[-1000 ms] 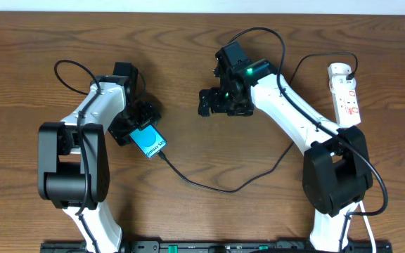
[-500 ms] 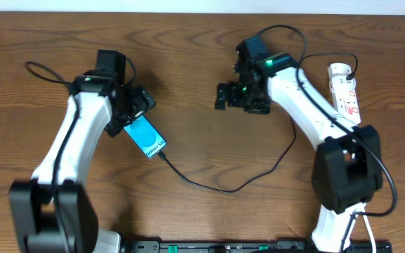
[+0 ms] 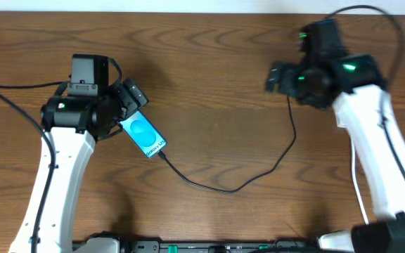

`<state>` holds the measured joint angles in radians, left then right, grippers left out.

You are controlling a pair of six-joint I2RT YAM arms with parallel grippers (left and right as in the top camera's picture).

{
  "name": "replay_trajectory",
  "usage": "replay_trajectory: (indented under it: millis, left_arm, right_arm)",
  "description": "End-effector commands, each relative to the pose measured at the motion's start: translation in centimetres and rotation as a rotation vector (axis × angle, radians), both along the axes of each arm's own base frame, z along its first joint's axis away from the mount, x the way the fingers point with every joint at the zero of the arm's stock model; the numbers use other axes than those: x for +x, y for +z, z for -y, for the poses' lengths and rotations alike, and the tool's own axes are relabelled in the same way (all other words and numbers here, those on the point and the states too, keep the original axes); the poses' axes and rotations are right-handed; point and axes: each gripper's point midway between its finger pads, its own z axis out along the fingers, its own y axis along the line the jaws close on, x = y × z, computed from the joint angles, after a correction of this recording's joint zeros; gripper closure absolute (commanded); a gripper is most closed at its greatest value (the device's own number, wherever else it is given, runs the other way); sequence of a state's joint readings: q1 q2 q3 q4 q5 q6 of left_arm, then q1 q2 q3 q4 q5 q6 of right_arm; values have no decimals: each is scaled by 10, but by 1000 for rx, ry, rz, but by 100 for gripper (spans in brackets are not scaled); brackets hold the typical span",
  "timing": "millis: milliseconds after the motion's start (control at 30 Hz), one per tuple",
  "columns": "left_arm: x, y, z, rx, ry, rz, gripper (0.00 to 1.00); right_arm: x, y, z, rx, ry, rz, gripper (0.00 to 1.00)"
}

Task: Plug charger to phone and switch on socket
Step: 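Move the right gripper to the white power strip's orange switch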

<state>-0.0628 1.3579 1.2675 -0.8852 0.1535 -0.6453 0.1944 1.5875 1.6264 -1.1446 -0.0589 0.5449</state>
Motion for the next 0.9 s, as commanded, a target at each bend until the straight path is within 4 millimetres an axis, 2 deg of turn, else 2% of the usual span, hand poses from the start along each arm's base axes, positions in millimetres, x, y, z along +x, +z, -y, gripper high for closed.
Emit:
replay_trajectory:
  millis: [0, 167, 300, 467, 600, 867]
  left_arm:
    - [-1, 21, -2, 29, -32, 67, 5]
    - [-9, 42, -3, 90, -129, 152, 5]
    - [-17, 66, -3, 111, -155, 238, 5]
    - [-26, 81, -4, 130, -176, 296, 5]
    - [-29, 86, -4, 130, -175, 310, 5]
    - [-26, 81, -4, 130, -176, 295, 5]
  right_arm:
    - [-8, 34, 45, -23, -132, 85, 1]
    - [-29, 51, 93, -7, -194, 106, 1]
    - [-32, 54, 109, 63, -151, 118, 1]
    - [-41, 48, 130, 50, -173, 92, 1]
    - [-49, 45, 151, 30, -230, 74, 1]
    - [-62, 44, 190, 0, -325, 64, 1]
